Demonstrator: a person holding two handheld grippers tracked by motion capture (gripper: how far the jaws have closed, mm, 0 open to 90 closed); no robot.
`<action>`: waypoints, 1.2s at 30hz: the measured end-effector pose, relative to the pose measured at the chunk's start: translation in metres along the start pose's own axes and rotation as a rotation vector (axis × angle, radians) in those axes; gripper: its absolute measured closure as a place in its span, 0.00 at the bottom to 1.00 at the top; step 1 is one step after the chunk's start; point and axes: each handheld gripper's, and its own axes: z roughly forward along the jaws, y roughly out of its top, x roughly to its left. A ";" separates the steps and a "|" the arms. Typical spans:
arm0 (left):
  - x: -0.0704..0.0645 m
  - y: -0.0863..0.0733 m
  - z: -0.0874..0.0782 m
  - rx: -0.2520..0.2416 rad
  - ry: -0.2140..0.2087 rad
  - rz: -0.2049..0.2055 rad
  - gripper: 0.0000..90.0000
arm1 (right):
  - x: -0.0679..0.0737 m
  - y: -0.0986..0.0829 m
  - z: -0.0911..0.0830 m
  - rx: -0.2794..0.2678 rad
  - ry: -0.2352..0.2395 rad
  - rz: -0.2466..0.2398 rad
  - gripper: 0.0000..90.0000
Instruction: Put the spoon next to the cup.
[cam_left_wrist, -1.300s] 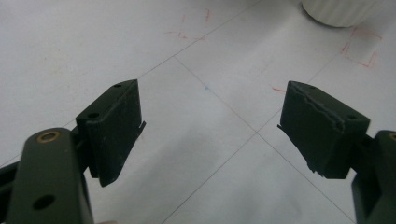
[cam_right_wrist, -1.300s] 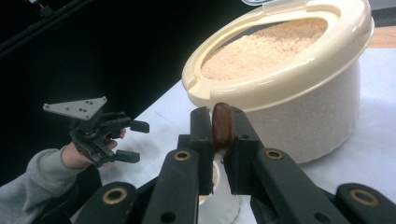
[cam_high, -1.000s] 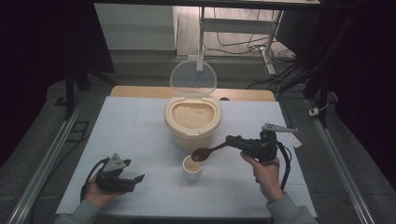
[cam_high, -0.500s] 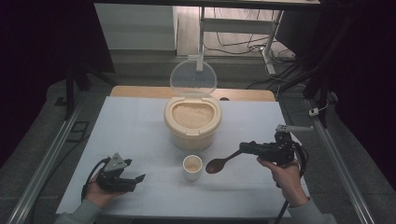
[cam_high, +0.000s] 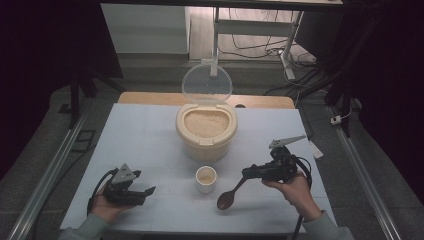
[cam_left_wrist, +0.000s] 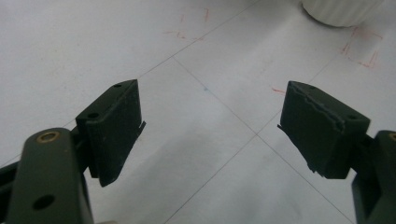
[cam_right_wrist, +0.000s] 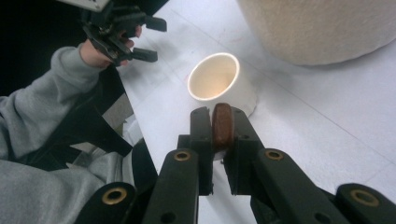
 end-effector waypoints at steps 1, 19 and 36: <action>0.000 0.000 0.000 0.000 0.000 0.001 0.23 | 0.000 0.000 0.002 0.010 -0.003 0.004 0.91; 0.000 0.000 0.001 0.006 0.000 0.005 0.23 | -0.032 0.007 0.039 0.040 -0.095 0.039 0.80; -0.001 0.000 0.002 0.010 -0.002 0.007 0.23 | -0.068 -0.009 0.070 -0.022 -0.214 0.011 0.61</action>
